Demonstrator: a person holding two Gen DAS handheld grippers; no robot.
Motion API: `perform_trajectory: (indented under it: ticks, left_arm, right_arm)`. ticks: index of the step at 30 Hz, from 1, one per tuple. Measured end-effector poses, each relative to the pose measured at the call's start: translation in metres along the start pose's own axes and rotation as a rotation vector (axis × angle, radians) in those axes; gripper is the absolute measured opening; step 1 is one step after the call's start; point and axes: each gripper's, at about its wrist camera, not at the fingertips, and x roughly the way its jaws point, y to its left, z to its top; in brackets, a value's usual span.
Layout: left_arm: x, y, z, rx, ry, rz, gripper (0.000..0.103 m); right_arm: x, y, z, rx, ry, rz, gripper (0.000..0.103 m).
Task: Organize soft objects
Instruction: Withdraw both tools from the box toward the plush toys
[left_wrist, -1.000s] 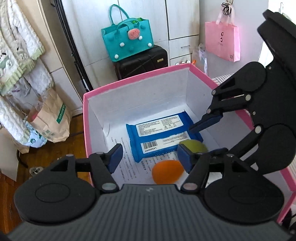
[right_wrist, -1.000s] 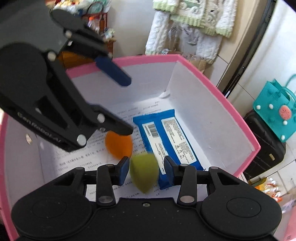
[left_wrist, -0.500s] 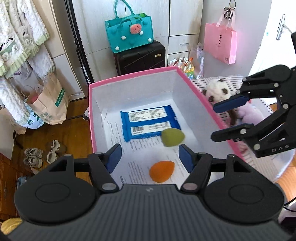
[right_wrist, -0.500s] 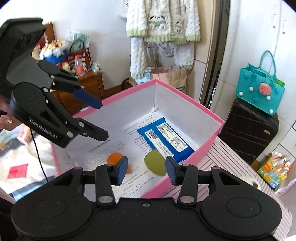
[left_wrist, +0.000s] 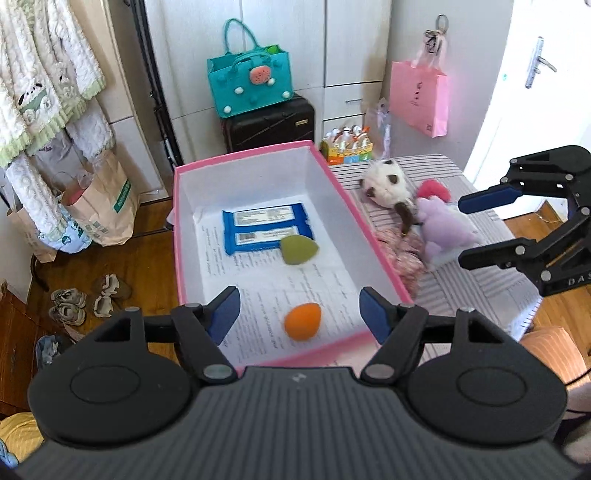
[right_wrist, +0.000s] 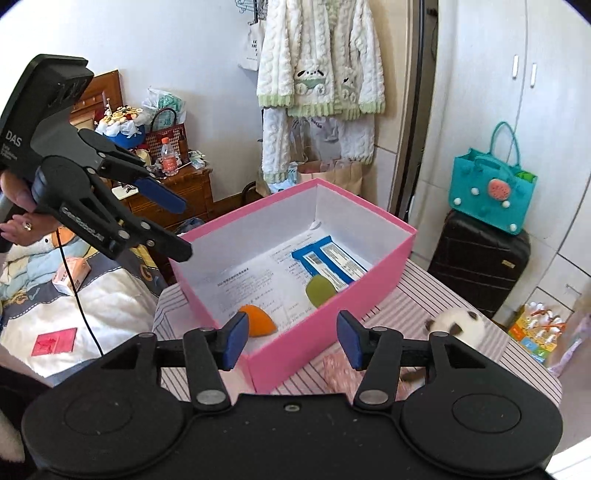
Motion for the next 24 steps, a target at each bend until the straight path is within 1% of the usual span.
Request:
perform_trajectory:
  ticks: [2,5,6,8,10,12,15,20,24]
  left_arm:
    - [-0.007,-0.009,-0.007,0.015,-0.014,-0.017,0.071]
    - [-0.017,-0.016,-0.018,0.014,-0.079,-0.077,0.071]
    - [-0.02,-0.016,-0.023,0.003,-0.102,-0.086,0.071]
    - [-0.025,-0.023,-0.03,0.005,-0.156,-0.075,0.071]
    - [-0.028,-0.033,-0.037,0.033,-0.206,-0.047,0.071]
    - [-0.025,-0.044,-0.044,0.044,-0.226,-0.032,0.071]
    - [-0.02,-0.059,-0.049,0.063,-0.254,-0.06,0.071]
    - [-0.009,-0.08,-0.062,0.046,-0.324,-0.085,0.071]
    - [0.002,-0.092,-0.066,0.041,-0.34,-0.097,0.071]
  right_arm:
    - [-0.01,0.001,-0.012,0.003,-0.007,-0.013,0.06]
    - [-0.024,0.001,-0.032,0.019,-0.015,-0.032,0.062]
    - [-0.028,0.001,-0.038,0.026,-0.014,-0.037,0.063]
    - [-0.034,-0.001,-0.051,0.042,-0.008,-0.05,0.063]
    - [-0.036,-0.005,-0.06,0.057,0.003,-0.061,0.065]
    - [-0.039,-0.007,-0.072,0.071,0.012,-0.068,0.065]
    - [-0.04,-0.016,-0.087,0.098,0.022,-0.072,0.067]
    - [-0.039,-0.035,-0.112,0.169,0.031,-0.078,0.067]
    - [-0.037,-0.048,-0.127,0.207,0.037,-0.089,0.067]
